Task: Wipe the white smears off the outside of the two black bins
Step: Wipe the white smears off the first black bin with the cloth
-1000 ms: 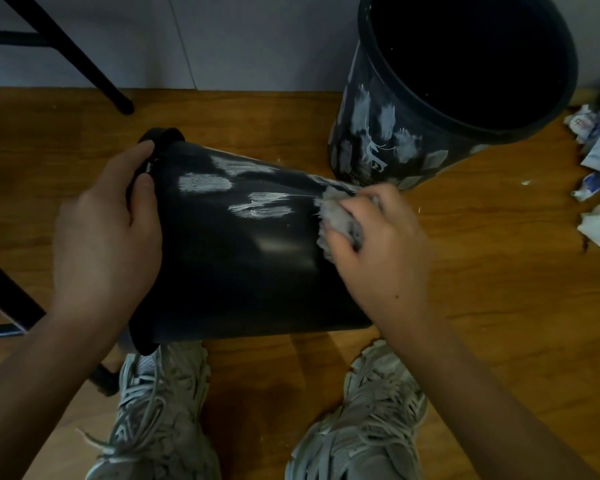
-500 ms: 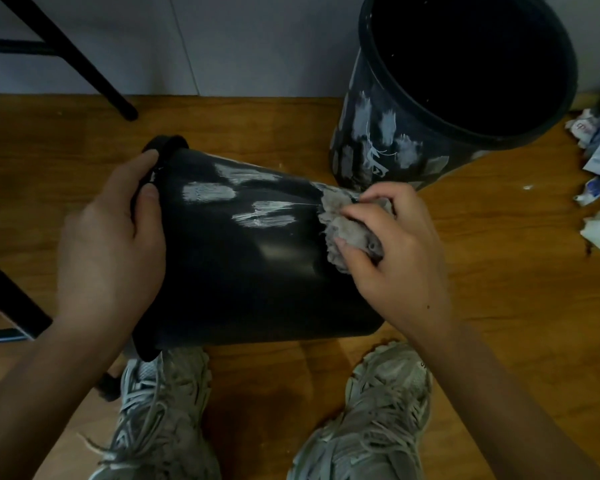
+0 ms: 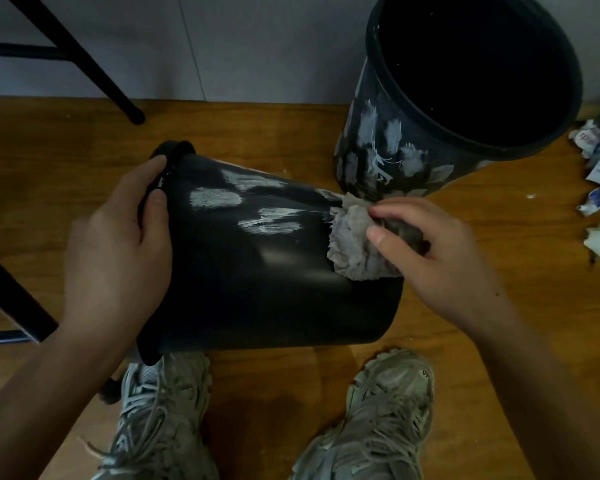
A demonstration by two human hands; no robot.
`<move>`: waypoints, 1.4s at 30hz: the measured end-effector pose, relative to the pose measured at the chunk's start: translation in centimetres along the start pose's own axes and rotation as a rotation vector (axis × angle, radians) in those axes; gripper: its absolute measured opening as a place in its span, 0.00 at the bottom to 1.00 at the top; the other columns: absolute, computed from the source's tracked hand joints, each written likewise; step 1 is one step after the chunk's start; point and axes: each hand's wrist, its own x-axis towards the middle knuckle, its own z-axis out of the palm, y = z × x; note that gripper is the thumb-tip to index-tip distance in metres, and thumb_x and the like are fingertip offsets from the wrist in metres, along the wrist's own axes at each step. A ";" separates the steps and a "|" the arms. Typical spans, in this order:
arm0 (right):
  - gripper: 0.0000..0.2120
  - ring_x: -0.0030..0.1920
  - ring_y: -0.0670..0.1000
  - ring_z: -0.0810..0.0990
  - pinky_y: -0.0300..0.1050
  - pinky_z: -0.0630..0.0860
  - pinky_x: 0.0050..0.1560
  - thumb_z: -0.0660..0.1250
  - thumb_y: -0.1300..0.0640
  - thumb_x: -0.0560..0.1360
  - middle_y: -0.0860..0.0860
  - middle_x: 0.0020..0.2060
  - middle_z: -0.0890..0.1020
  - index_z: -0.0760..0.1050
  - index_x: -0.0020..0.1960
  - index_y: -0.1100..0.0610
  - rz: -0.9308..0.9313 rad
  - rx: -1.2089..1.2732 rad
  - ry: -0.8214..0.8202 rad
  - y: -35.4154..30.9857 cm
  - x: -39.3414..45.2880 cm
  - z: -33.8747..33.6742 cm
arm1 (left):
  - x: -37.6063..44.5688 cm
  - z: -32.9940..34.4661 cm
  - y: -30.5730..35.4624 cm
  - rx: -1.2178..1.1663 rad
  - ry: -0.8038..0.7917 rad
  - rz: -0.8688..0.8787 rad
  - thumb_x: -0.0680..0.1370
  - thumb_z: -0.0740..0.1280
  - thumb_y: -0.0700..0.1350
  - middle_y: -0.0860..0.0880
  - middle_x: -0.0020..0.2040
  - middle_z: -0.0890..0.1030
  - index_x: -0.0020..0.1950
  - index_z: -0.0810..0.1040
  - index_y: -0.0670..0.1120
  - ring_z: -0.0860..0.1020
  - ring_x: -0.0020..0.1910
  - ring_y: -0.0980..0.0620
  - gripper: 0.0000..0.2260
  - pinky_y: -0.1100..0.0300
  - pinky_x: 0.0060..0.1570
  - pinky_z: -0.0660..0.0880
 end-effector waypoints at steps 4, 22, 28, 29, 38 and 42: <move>0.26 0.59 0.37 0.71 0.39 0.72 0.57 0.65 0.42 0.69 0.37 0.58 0.72 0.73 0.66 0.45 0.026 -0.030 -0.162 -0.1 0.0 -1.4 | -0.1 0.0 0.1 -0.002 0.004 0.003 0.83 0.55 0.46 0.67 0.40 0.68 0.72 0.68 0.52 0.70 0.35 0.77 0.16 0.82 0.36 0.66; 0.16 0.56 0.39 0.79 0.32 0.77 0.47 0.64 0.60 0.76 0.39 0.53 0.80 0.75 0.59 0.44 -0.177 0.411 -0.065 -3.6 -0.2 -3.1 | 0.5 -2.4 4.1 0.221 -0.094 0.361 0.78 0.59 0.55 0.45 0.70 0.66 0.72 0.66 0.48 0.64 0.70 0.46 0.24 0.49 0.67 0.65; 0.14 0.55 0.46 0.82 0.37 0.78 0.50 0.64 0.65 0.76 0.45 0.52 0.82 0.77 0.59 0.53 -0.320 0.511 -0.351 -5.8 0.4 -3.2 | -0.6 -1.3 10.5 -0.322 -0.815 0.373 0.73 0.66 0.62 0.65 0.63 0.74 0.70 0.62 0.62 0.73 0.60 0.69 0.27 0.67 0.56 0.74; 0.13 0.54 0.46 0.82 0.37 0.78 0.49 0.64 0.65 0.77 0.45 0.52 0.82 0.76 0.59 0.54 -0.311 0.547 -0.335 -5.8 0.4 -3.1 | -0.6 -1.0 10.4 -0.404 -0.880 0.287 0.73 0.68 0.59 0.64 0.60 0.77 0.69 0.65 0.61 0.76 0.57 0.67 0.25 0.65 0.53 0.76; 0.21 0.54 0.46 0.80 0.36 0.78 0.48 0.65 0.66 0.74 0.45 0.55 0.79 0.73 0.63 0.49 -0.205 0.648 -0.085 -4.9 -0.1 -2.3 | 0.0 -0.2 9.3 -0.377 -0.903 0.087 0.72 0.73 0.49 0.53 0.45 0.82 0.50 0.78 0.52 0.81 0.43 0.58 0.09 0.51 0.45 0.79; 0.28 0.60 0.42 0.77 0.34 0.77 0.53 0.68 0.64 0.72 0.38 0.58 0.77 0.69 0.67 0.42 -0.203 0.451 -0.211 -4.7 0.0 -3.4 | 0.7 -0.3 8.6 -0.200 -0.706 0.273 0.71 0.72 0.47 0.57 0.44 0.79 0.49 0.75 0.57 0.78 0.42 0.60 0.10 0.55 0.40 0.77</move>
